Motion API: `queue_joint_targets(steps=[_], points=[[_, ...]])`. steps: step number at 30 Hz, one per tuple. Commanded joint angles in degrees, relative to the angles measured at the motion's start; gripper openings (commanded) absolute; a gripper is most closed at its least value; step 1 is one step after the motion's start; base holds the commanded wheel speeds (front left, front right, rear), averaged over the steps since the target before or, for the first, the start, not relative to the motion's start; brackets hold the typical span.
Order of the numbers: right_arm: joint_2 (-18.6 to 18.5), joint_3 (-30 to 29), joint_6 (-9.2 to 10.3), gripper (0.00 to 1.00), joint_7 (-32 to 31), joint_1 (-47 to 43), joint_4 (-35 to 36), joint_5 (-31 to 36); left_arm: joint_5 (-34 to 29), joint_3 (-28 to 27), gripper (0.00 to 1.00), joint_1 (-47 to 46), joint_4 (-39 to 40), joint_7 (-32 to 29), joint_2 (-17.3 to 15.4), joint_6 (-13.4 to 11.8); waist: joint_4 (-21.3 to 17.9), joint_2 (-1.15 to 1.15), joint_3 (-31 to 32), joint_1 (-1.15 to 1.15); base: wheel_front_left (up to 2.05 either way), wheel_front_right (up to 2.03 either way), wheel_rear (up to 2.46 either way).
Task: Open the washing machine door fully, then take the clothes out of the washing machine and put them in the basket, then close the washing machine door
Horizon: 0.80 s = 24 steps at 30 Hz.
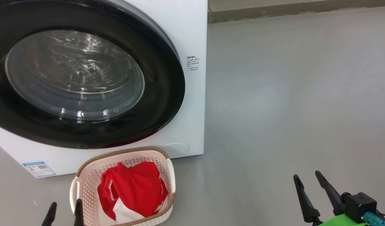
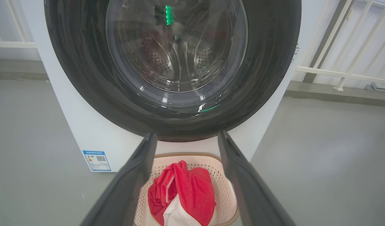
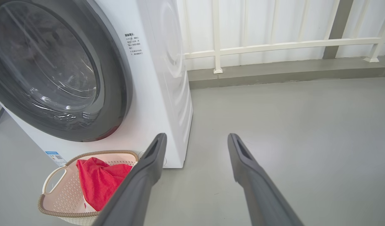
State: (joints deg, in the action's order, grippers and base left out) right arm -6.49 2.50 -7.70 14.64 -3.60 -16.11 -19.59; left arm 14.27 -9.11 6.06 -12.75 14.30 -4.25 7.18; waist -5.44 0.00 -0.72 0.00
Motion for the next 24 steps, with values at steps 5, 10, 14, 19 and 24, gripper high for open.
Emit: queue_joint_targets(steps=[5,10,14,19,24], points=[[0.55,0.25,-0.01,0.00,-0.05,-0.03,-1.78,-0.15,0.16,0.21,0.00,-0.08,-1.87,-0.24,0.57,-0.04,0.09,0.00,0.02,0.00,0.00,0.00,0.00],[1.75,0.33,-0.01,0.00,-0.28,0.10,-4.37,-0.99,1.03,0.39,0.00,-0.21,-4.42,-0.54,1.90,-0.07,0.13,0.00,0.02,0.00,0.00,0.00,0.00],[1.75,0.08,0.00,0.00,-0.88,0.37,-4.11,-3.38,3.50,0.44,0.00,-0.57,-4.29,-1.25,1.89,-0.06,0.33,0.00,0.13,0.11,0.00,0.00,0.00],[1.75,-0.21,0.01,0.00,-1.66,0.70,-3.85,-6.36,6.62,0.59,0.00,-1.01,-4.15,-2.02,1.86,-0.04,0.55,0.00,0.11,0.02,0.00,0.00,0.00],[1.76,-0.44,0.01,0.00,-2.27,1.06,-3.66,-8.72,9.10,0.69,0.00,-1.43,-4.06,-2.64,1.85,-0.03,0.72,0.00,0.08,0.00,0.00,0.00,0.00]])
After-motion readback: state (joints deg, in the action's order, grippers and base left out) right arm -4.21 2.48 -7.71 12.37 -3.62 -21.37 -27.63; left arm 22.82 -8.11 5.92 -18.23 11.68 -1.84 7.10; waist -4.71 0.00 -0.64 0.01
